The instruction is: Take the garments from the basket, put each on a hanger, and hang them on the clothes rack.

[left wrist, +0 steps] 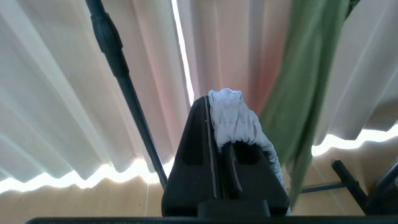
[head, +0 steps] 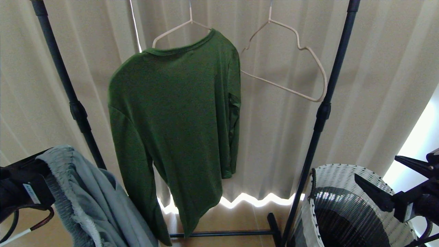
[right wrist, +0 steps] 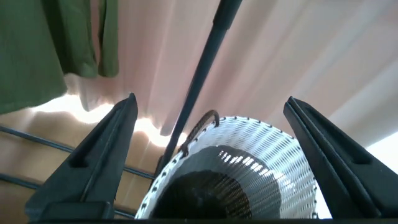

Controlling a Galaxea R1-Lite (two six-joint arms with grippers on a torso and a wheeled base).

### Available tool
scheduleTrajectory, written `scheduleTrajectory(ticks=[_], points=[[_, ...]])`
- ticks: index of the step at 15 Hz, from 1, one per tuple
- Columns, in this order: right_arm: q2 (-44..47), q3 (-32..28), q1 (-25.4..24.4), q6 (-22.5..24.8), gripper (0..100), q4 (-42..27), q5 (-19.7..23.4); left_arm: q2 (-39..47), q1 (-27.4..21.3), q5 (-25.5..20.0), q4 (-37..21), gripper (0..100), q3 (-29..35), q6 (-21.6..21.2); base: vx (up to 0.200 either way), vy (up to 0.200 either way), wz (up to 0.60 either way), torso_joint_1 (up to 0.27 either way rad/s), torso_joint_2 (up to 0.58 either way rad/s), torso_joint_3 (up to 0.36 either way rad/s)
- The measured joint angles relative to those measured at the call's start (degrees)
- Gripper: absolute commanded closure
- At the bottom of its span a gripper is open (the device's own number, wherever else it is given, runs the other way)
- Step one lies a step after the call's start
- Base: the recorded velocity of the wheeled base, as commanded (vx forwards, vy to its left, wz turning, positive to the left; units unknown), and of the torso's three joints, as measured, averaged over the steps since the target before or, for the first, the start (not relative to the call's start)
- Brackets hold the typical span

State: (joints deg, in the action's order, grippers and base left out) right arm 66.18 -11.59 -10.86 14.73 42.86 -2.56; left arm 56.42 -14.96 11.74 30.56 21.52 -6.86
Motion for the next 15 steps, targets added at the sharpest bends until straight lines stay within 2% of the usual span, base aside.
scheduleTrajectory(ticks=[2, 15], points=[[0.2, 0.9, 0.1, 2.9, 0, -0.2, -0.5, 0.1, 0.0, 0.0, 0.1, 100, -0.4, -0.1, 0.000, 0.000, 0.00, 0.000, 0.00, 0.000], [-4.9, 5.7, 0.4, 2.9, 0, 0.0, -0.2, 0.1, 1.6, -1.7, 0.1, 100, -1.4, -0.2, 0.000, 0.000, 0.00, 0.000, 0.00, 0.000]])
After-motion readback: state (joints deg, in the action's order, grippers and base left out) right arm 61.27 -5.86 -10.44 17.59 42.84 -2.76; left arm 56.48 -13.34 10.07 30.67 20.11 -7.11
